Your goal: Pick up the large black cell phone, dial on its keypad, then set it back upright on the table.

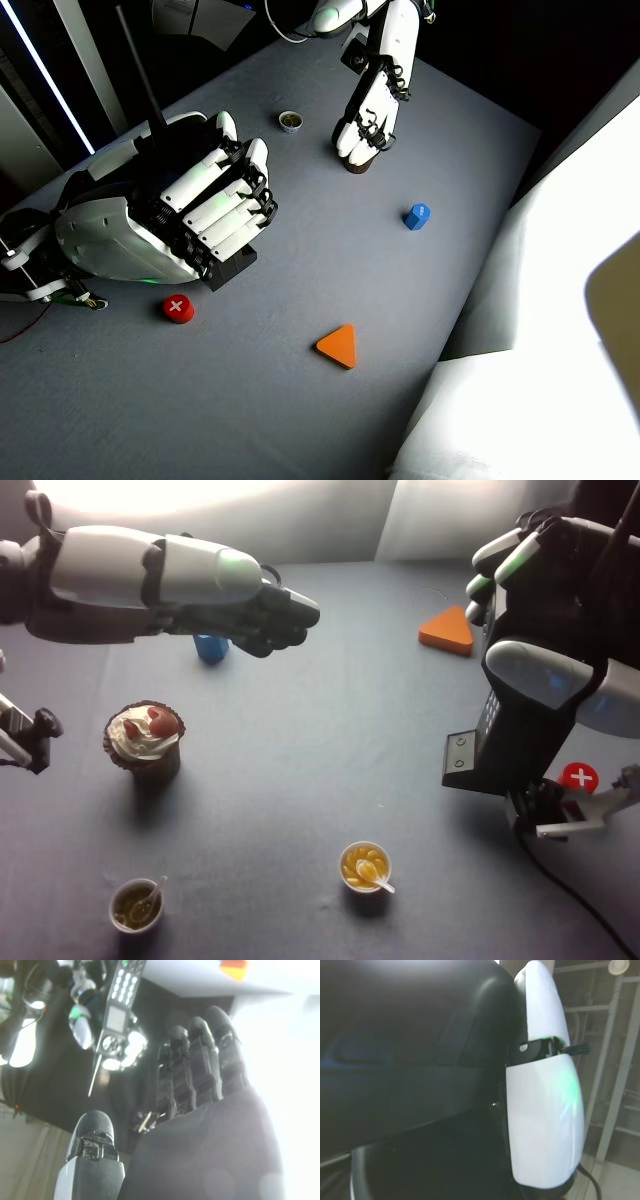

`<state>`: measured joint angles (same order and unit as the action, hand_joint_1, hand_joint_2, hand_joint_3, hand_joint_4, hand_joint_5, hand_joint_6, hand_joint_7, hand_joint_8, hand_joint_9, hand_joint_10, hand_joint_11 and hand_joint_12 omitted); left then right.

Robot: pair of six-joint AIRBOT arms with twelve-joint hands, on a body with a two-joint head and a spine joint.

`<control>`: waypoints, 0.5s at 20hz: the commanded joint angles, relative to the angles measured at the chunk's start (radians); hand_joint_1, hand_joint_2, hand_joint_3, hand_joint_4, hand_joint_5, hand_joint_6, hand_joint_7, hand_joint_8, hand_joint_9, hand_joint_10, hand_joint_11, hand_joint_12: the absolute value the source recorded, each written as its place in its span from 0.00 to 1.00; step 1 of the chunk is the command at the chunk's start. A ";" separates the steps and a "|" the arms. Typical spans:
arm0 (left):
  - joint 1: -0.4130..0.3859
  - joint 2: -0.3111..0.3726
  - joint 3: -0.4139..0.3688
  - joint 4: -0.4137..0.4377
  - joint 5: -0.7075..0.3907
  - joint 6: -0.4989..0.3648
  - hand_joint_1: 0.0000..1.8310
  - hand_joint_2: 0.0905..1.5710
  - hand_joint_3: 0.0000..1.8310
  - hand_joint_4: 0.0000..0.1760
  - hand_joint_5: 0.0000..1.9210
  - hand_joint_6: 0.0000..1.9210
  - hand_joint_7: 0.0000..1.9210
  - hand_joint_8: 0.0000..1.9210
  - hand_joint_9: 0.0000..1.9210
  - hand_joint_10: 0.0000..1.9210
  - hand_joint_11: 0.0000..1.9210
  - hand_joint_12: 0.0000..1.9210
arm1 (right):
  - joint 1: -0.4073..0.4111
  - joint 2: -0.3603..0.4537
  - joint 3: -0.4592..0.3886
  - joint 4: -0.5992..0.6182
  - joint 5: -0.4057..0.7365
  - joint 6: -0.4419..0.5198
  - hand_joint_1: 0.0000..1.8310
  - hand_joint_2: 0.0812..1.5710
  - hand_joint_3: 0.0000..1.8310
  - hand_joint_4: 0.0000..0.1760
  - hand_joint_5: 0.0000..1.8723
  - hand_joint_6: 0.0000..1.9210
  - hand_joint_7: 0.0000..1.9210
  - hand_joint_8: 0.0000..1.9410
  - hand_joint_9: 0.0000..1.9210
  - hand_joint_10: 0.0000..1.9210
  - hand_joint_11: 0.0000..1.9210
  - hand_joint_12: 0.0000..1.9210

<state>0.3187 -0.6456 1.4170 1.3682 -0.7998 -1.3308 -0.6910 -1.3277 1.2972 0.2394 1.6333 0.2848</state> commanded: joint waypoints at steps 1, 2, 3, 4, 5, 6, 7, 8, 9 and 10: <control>-0.018 0.006 0.006 -0.059 -0.044 -0.014 0.00 0.74 0.00 0.00 0.13 0.00 0.14 0.00 0.11 0.00 0.00 0.31 | -0.003 0.008 0.000 -0.008 0.131 0.016 0.75 0.71 0.00 0.00 0.48 0.55 0.48 0.53 0.46 0.68 0.39 0.68; -0.018 0.006 0.013 -0.058 -0.044 -0.016 0.00 0.73 0.00 0.00 0.12 0.00 0.15 0.00 0.11 0.00 0.00 0.29 | -0.004 0.008 -0.002 -0.008 0.131 0.016 0.75 0.71 0.00 0.00 0.48 0.55 0.48 0.53 0.46 0.68 0.39 0.68; -0.018 0.004 0.017 -0.058 -0.042 -0.028 0.00 0.73 0.00 0.00 0.13 0.00 0.16 0.00 0.12 0.00 0.00 0.31 | -0.006 0.009 -0.004 -0.008 0.131 0.016 0.75 0.71 0.00 0.00 0.48 0.55 0.48 0.52 0.46 0.69 0.38 0.69; -0.018 0.002 0.019 -0.057 -0.042 -0.028 0.00 0.73 0.00 0.00 0.13 0.00 0.16 0.00 0.12 0.00 0.00 0.31 | -0.007 0.009 -0.006 -0.008 0.131 0.016 0.75 0.71 0.00 0.00 0.48 0.55 0.48 0.52 0.46 0.68 0.37 0.70; -0.010 0.000 0.020 -0.057 -0.042 -0.028 0.00 0.74 0.00 0.00 0.13 0.00 0.15 0.00 0.11 0.00 0.00 0.32 | -0.010 0.010 -0.010 -0.008 0.131 0.016 0.75 0.72 0.00 0.00 0.47 0.57 0.47 0.55 0.45 0.70 0.37 0.72; 0.002 0.001 0.020 -0.057 -0.042 -0.029 0.00 0.74 0.00 0.00 0.12 0.00 0.15 0.00 0.11 0.00 0.00 0.31 | -0.012 0.010 -0.011 -0.007 0.131 0.016 0.75 0.71 0.00 0.00 0.47 0.56 0.48 0.53 0.46 0.68 0.38 0.70; 0.004 0.002 0.021 -0.055 -0.042 -0.029 0.00 0.74 0.00 0.00 0.12 0.00 0.14 0.00 0.10 0.00 0.00 0.28 | -0.015 0.011 -0.014 -0.007 0.131 0.016 0.75 0.70 0.00 0.00 0.48 0.54 0.49 0.52 0.47 0.67 0.39 0.69; 0.005 0.004 0.021 -0.053 -0.042 -0.031 0.00 0.74 0.00 0.00 0.12 0.00 0.14 0.00 0.10 0.00 0.00 0.27 | -0.017 0.011 -0.016 -0.006 0.131 0.016 0.75 0.71 0.00 0.00 0.48 0.55 0.48 0.54 0.46 0.68 0.38 0.69; 0.004 0.007 0.020 -0.053 -0.043 -0.032 0.00 0.74 0.00 0.00 0.12 0.01 0.14 0.00 0.10 0.00 0.00 0.27 | -0.019 0.011 -0.018 -0.005 0.131 0.016 0.75 0.71 0.00 0.00 0.48 0.55 0.47 0.55 0.46 0.68 0.38 0.69; 0.004 0.009 0.017 -0.053 -0.043 -0.032 0.00 0.74 0.00 0.00 0.12 0.00 0.13 0.00 0.09 0.00 0.00 0.27 | -0.022 0.012 -0.020 -0.004 0.131 0.016 0.75 0.71 0.00 0.00 0.48 0.54 0.48 0.54 0.46 0.67 0.38 0.69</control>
<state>0.3477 -0.6453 1.4384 1.3945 -0.8005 -1.3529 -0.7147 -1.3266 1.2808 0.2466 1.6325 0.2836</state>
